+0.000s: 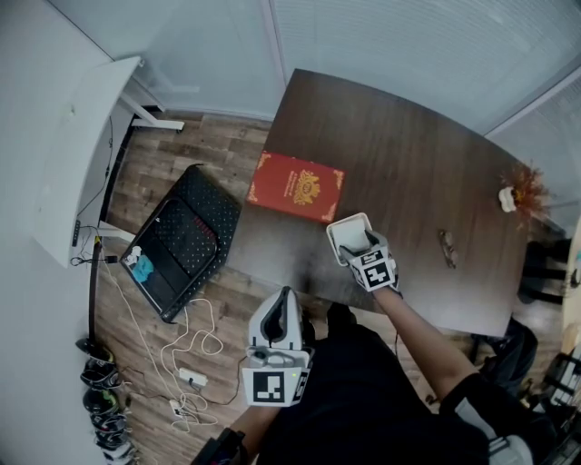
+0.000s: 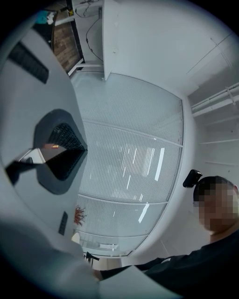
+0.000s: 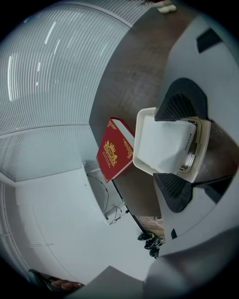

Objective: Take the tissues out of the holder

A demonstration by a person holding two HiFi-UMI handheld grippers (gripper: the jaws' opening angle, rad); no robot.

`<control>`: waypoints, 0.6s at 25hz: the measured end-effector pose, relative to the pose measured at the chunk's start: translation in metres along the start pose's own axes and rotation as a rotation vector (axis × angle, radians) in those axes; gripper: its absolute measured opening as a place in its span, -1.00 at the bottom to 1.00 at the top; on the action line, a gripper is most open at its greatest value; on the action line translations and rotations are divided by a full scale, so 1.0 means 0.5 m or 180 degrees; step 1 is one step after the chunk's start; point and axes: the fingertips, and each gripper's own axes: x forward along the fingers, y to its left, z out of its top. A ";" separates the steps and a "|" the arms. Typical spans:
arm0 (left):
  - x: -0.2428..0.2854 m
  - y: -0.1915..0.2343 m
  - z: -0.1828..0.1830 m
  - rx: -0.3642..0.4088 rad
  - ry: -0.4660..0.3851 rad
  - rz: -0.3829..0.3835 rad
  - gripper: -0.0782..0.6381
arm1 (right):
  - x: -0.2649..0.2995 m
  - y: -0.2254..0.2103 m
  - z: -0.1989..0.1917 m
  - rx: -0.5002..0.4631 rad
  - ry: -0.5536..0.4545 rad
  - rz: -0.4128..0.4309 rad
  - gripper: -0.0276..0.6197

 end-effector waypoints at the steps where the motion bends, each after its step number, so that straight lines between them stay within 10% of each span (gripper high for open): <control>1: -0.001 0.001 -0.003 -0.0007 0.0016 0.0004 -0.79 | 0.002 0.001 -0.002 -0.0007 0.0029 0.0015 0.11; 15: -0.001 0.014 0.007 0.0028 -0.0019 0.0111 -0.79 | 0.023 -0.007 0.008 -0.0239 0.0121 -0.0058 0.15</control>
